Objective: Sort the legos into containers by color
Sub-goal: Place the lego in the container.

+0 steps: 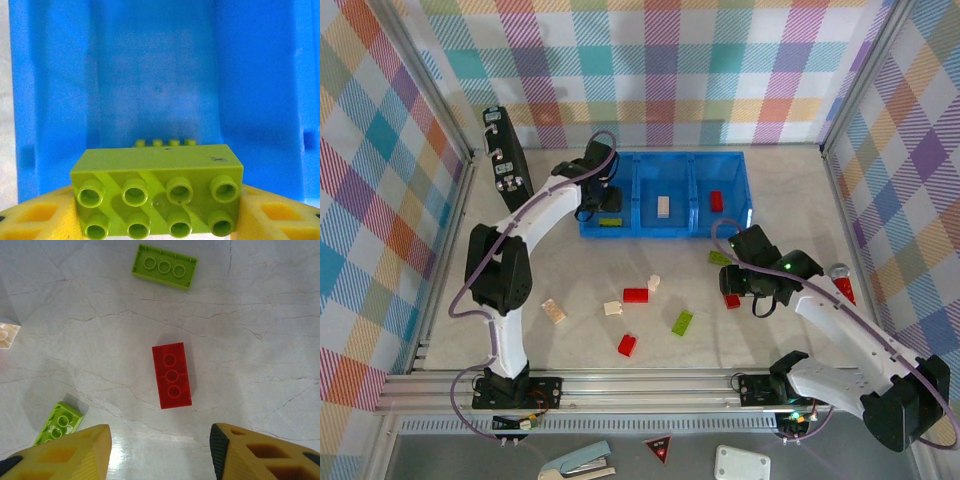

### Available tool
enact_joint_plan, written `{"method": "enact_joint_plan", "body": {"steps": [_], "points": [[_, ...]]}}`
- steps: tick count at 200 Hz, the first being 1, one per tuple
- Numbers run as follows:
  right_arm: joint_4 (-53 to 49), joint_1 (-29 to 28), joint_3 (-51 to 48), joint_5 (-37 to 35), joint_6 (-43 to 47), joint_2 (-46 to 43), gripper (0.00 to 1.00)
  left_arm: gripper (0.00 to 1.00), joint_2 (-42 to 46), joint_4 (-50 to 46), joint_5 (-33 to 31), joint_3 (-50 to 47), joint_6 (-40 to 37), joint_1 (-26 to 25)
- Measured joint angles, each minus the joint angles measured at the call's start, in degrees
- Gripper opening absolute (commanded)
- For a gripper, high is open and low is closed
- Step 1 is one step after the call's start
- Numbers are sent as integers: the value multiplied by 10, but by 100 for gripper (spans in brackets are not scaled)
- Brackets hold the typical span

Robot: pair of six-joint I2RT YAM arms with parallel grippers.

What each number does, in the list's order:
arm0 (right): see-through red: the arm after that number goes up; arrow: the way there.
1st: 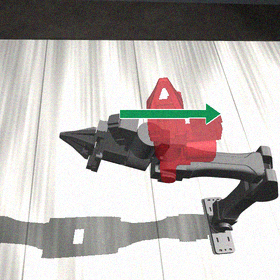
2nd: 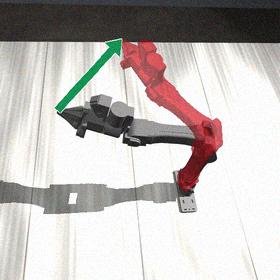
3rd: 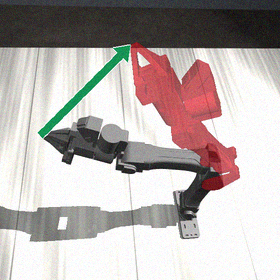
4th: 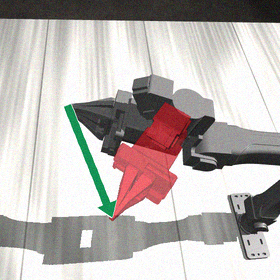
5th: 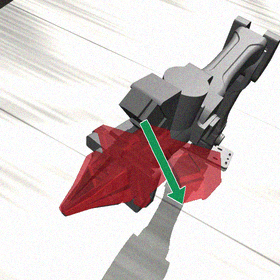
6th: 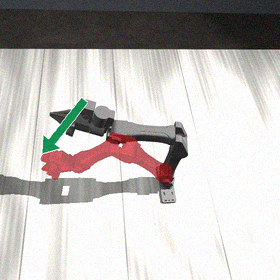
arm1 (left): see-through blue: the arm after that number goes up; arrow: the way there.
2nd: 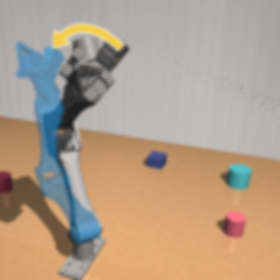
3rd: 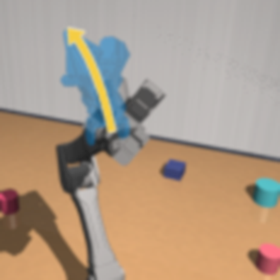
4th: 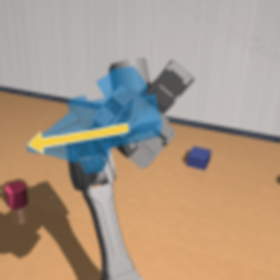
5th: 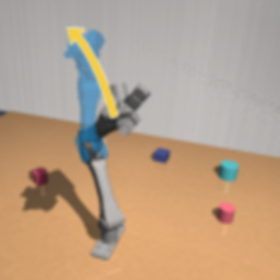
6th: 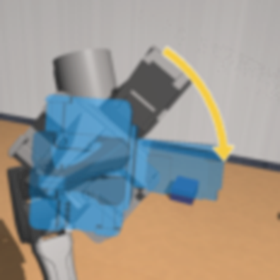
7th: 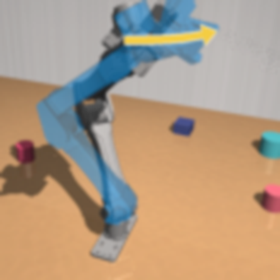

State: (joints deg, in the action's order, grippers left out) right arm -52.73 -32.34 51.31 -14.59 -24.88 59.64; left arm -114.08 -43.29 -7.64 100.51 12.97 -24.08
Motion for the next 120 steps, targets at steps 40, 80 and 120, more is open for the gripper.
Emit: {"method": "enact_joint_plan", "body": {"steps": [40,80,120], "points": [[-1,0,0,-9,-2,10,56,60,-60,0,16,60,-11,15],[-1,0,0,-14,-2,17,56,60,-113,4,24,88,-17,18],[-1,0,0,-15,-2,30,56,60,-160,11,30,102,-19,19]]}}
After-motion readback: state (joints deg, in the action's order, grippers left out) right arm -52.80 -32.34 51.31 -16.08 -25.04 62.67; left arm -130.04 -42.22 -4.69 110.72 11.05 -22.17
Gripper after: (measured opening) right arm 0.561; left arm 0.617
